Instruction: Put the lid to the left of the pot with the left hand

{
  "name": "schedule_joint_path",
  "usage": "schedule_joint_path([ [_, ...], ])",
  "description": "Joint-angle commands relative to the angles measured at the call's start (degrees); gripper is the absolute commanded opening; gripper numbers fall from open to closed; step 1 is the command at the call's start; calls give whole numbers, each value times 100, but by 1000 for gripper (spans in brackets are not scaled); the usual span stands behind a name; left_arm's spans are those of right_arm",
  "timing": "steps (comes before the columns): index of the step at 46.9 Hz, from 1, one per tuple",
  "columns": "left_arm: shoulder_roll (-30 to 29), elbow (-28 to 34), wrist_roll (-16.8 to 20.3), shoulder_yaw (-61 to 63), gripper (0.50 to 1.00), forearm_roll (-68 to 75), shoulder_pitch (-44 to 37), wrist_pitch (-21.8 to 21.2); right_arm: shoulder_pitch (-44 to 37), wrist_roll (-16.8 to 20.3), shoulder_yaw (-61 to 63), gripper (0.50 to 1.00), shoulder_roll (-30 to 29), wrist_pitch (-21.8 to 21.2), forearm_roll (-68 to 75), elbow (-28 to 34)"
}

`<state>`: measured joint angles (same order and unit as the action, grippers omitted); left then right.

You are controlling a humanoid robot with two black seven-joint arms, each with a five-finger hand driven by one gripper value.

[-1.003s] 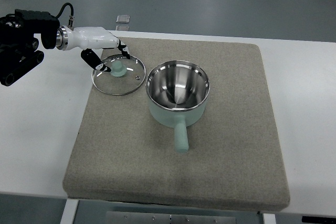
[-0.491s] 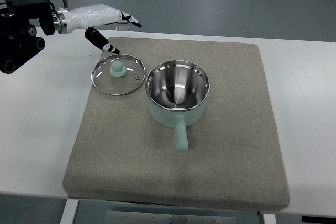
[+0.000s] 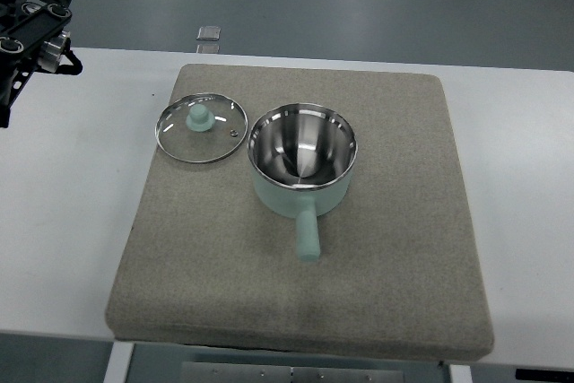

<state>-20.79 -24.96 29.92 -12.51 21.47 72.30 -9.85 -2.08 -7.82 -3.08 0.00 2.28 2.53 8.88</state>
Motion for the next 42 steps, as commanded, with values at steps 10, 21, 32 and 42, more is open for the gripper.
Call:
schedule_joint_path([
  [10, 189, 684, -988, -76, 958, -2208, -32, 1283, 6, -1, 0, 924, 0, 0, 2, 0],
  [21, 286, 992, -1005, -549, 960, -2525, -313, 2293, -3, -1, 0, 924, 0, 0, -7, 0],
  [32, 409, 1107, -1005, -1113, 964, -2525, -700, 3050, -3, -1, 0, 924, 0, 0, -7, 0],
  [42, 540, 1107, -1005, -1604, 966, -2534, -972, 3296, -3, -1, 0, 924, 0, 0, 2, 0],
])
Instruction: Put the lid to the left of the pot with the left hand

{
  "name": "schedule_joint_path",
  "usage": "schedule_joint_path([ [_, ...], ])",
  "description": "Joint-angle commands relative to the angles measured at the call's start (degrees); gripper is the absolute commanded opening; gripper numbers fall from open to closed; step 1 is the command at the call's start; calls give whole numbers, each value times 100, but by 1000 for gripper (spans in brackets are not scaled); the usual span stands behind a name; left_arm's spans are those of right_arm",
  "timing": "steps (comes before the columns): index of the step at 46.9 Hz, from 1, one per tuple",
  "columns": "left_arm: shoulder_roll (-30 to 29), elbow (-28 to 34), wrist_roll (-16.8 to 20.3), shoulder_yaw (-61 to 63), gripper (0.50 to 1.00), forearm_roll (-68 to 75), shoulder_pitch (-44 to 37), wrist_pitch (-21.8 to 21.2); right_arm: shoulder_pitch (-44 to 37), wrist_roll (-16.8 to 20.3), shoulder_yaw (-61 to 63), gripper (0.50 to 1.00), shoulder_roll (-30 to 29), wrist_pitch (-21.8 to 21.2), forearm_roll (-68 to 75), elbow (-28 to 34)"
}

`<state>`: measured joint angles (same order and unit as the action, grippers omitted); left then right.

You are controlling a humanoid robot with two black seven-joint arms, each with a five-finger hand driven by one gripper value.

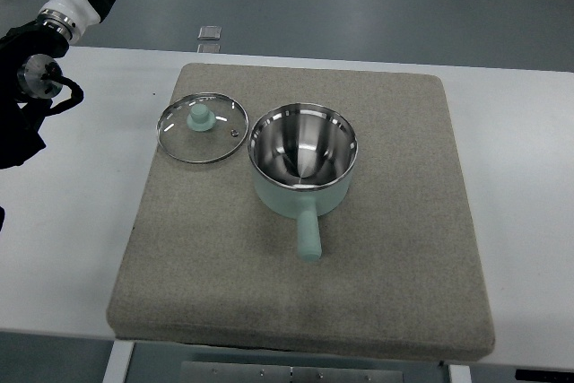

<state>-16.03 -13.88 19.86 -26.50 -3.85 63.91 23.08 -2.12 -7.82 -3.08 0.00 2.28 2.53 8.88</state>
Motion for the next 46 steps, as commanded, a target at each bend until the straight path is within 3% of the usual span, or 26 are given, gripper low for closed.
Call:
schedule_joint_path([
  [1, 82, -1, 1, -250, 966, 7, -150, -14, 1, 0, 0, 924, 0, 0, 2, 0],
  [17, 171, -1, 9, -303, 988, 7, -177, -102, 1, 0, 0, 924, 0, 0, 2, 0],
  [30, 417, -1, 9, -321, 988, -19, -177, -893, 1, 0, -9, 924, 0, 0, 2, 0],
  [46, 443, -18, 9, -329, 988, -19, -168, -919, 1, 0, 17, 924, 0, -9, -7, 0],
])
